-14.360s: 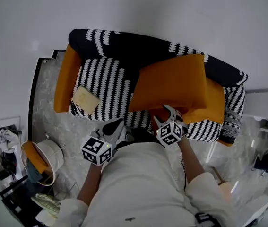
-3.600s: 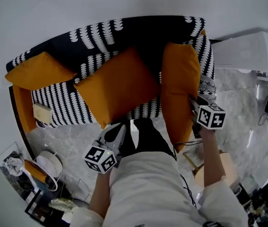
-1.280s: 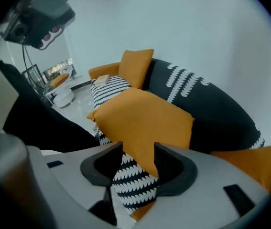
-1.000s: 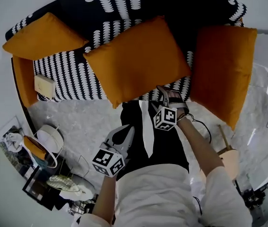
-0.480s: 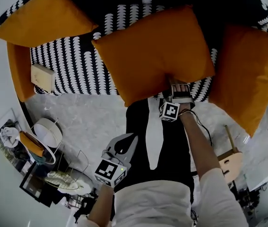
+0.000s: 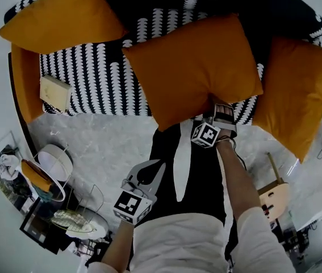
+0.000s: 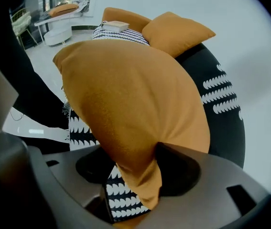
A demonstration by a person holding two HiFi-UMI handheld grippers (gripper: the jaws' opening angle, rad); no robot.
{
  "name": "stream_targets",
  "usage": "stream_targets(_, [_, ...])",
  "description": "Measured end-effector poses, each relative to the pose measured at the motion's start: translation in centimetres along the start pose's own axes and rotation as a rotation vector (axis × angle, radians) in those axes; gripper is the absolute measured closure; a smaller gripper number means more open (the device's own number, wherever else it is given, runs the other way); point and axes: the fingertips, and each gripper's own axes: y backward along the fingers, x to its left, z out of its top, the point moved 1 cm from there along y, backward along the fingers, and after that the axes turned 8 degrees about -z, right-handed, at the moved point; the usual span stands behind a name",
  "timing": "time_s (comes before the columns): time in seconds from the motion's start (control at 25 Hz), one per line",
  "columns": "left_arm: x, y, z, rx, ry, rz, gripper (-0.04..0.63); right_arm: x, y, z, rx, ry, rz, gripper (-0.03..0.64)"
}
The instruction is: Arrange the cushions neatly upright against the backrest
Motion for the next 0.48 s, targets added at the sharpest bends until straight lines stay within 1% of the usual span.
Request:
stream_targets(0.16, [-0.9, 1.1, 2.2, -0.034, -0.035, -0.027, 0.581, -3.9, 2.9, 1.1, 0.016, -0.075, -0.013, 0.434])
stream_targets(0.24, [-1.5, 2.2, 3.6, -0.047, -0.051, -0.037, 0.581, -5.9, 4.5, 2.1, 0.013, -0.100, -0.014, 0.473])
stream_targets(0.4, [-2.0, 4.3, 7.0, -0.100, -0.099, -0.033, 0.581, -11.5, 7.3, 4.8, -0.034, -0.097, -0.060, 0.516])
stream_targets(0.48, [-1.3, 5.1, 8.4, -0.126, -0.099, -0.022, 0.581, -14.6, 8.2, 6.5, -0.069, -0.106, -0.084, 0.539])
